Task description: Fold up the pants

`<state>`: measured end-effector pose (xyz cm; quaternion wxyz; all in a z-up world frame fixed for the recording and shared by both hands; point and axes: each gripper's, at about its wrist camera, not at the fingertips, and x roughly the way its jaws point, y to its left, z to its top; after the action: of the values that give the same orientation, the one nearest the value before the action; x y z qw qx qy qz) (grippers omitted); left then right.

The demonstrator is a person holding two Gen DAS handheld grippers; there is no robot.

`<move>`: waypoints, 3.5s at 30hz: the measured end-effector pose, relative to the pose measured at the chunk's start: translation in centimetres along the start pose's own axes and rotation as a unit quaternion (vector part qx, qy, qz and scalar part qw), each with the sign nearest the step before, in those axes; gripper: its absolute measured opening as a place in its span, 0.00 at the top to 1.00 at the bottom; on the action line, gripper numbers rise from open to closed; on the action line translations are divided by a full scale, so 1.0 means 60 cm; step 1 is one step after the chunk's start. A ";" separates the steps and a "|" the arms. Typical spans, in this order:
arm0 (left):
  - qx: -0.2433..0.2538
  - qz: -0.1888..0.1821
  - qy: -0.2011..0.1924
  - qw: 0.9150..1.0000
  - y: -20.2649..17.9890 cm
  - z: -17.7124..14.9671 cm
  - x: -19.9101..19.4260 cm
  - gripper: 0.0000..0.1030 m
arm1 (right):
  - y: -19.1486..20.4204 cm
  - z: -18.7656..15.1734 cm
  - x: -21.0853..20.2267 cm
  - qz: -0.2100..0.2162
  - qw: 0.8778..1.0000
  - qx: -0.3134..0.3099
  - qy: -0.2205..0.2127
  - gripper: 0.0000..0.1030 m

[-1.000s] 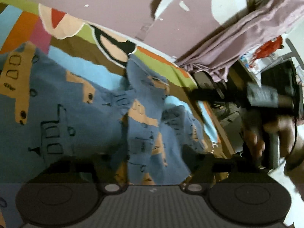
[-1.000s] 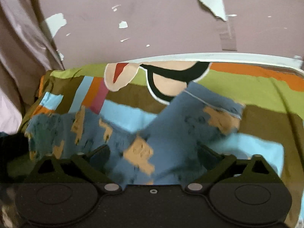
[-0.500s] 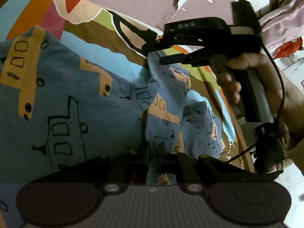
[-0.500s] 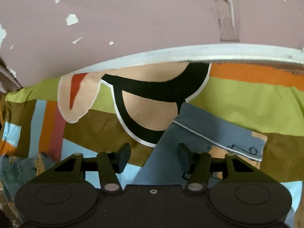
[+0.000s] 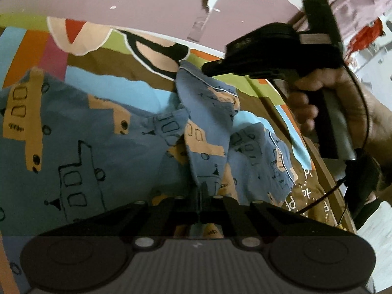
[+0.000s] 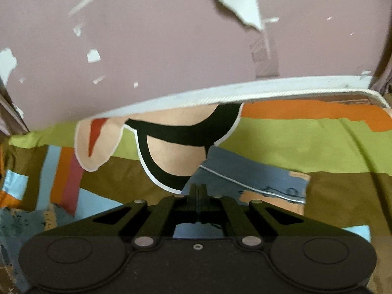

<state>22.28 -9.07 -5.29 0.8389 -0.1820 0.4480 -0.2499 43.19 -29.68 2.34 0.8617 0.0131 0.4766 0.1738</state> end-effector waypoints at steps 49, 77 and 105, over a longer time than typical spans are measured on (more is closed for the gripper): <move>0.252 0.018 0.073 0.965 -0.141 -0.073 0.009 1.00 | -0.181 -0.317 -0.234 -0.032 0.959 0.262 -0.103 1.00; 0.177 -0.010 0.037 0.983 -0.184 0.155 0.137 0.11 | -0.006 -0.351 -0.159 -0.212 0.948 -0.188 -0.146 0.13; 0.125 -0.013 0.087 0.988 -0.214 0.187 0.222 0.85 | -0.018 -0.347 -0.156 -0.190 0.958 -0.153 -0.150 0.99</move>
<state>34.77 -26.27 -1.30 0.8093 -0.0593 0.4827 -0.3294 21.77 -36.60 -1.56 0.9321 -0.1840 0.3031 0.0741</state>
